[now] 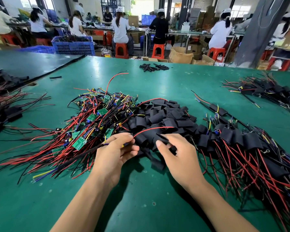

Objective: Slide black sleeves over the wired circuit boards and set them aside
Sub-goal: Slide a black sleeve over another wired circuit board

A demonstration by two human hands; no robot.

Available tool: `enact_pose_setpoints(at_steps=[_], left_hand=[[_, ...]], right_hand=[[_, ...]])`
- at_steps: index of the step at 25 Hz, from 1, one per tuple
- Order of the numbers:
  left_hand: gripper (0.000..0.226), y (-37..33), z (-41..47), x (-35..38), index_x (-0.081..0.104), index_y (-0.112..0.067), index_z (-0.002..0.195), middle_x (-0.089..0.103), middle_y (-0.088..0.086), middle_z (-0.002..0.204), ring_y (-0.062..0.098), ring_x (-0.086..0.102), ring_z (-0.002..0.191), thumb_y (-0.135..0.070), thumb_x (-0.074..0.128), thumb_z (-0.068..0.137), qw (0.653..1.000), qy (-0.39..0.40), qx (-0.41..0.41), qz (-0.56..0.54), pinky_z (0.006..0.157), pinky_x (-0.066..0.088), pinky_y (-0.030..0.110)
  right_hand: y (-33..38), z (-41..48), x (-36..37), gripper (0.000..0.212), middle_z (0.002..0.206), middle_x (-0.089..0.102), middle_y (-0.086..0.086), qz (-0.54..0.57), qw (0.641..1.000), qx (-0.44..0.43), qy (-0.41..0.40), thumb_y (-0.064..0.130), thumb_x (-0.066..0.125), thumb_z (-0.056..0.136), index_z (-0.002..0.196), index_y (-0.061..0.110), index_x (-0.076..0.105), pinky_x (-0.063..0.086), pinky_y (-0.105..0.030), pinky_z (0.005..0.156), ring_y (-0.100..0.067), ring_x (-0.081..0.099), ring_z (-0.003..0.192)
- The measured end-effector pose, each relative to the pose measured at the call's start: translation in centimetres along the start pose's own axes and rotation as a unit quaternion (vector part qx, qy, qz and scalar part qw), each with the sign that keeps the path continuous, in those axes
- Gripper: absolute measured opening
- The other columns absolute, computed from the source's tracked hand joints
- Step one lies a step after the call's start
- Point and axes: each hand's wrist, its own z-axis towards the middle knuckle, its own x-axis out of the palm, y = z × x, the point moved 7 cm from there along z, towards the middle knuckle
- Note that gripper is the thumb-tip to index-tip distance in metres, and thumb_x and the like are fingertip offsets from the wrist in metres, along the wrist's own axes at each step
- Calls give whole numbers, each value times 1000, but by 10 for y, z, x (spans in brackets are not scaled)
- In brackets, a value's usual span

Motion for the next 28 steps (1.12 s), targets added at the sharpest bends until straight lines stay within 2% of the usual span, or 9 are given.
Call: enact_pose_setpoints(at_steps=[2, 4, 7, 10, 14, 17, 20, 24, 28], left_hand=[[5, 1, -1, 2, 68, -2, 90, 66, 9, 71, 20, 63, 55, 0, 64, 87, 1000, 12, -6, -6, 49, 52, 23], [6, 2, -2, 2, 67, -2, 92, 66, 9, 70, 20, 63, 55, 0, 64, 88, 1000, 16, -4, -6, 49, 52, 24], [6, 2, -1, 1, 65, -2, 94, 66, 9, 69, 19, 62, 55, 1, 63, 89, 1000, 15, 3, -1, 49, 52, 23], [6, 2, 0, 2, 64, -2, 95, 65, 9, 69, 19, 61, 55, 2, 63, 90, 1000, 17, 14, 3, 49, 51, 23], [9, -2, -1, 4, 63, -4, 91, 64, 8, 69, 18, 61, 52, 4, 62, 90, 999, 10, 40, 4, 49, 51, 22], [10, -6, -2, 2, 63, -6, 90, 65, 7, 68, 17, 61, 50, 4, 61, 90, 998, 0, 60, -10, 48, 51, 21], [9, -7, -4, 4, 62, -5, 92, 64, 8, 68, 16, 60, 50, 4, 61, 90, 998, 6, 64, -14, 48, 50, 21], [9, -7, -4, 5, 63, -5, 89, 61, 9, 67, 16, 59, 51, 4, 62, 89, 998, 13, 58, -14, 48, 50, 21], [10, -8, -4, 5, 63, -5, 89, 61, 9, 67, 17, 58, 50, 5, 60, 89, 998, 22, 56, -15, 47, 48, 21]], right_hand=[[-6, 3, -9, 12, 85, 71, 9, 91, 994, 47, -37, 23, 67, 94, 104, 27, 74, 46, -17, 73, -3, 61, 75], [-14, 7, -16, 9, 71, 68, 5, 170, 978, 98, -70, 22, 64, 96, 100, 26, 70, 47, -18, 66, -6, 58, 64], [-30, 12, -18, 15, 62, 65, 1, 337, 917, 185, -106, 6, 62, 96, 108, 15, 61, 52, -28, 60, -16, 62, 57], [-36, 15, -21, 24, 61, 64, 6, 441, 865, 208, -123, -2, 59, 96, 114, 12, 56, 57, -30, 59, -25, 70, 60], [-38, 16, -23, 21, 72, 66, -1, 458, 852, 219, -130, 0, 62, 95, 114, 9, 61, 59, -29, 62, -33, 74, 68], [-36, 15, -21, 16, 67, 68, 7, 436, 866, 211, -126, 5, 65, 94, 110, 6, 62, 58, -26, 61, -30, 75, 68], [-33, 14, -23, 18, 66, 66, 5, 419, 876, 202, -127, 13, 73, 90, 103, 4, 65, 57, -26, 59, -29, 74, 65], [-33, 13, -27, 18, 58, 61, -3, 392, 886, 206, -142, 26, 76, 87, 90, 11, 66, 43, -25, 40, -19, 53, 39], [-33, 14, -24, 12, 57, 55, -3, 415, 874, 221, -122, 26, 73, 89, 86, 16, 69, 34, -23, 36, -15, 44, 35]])
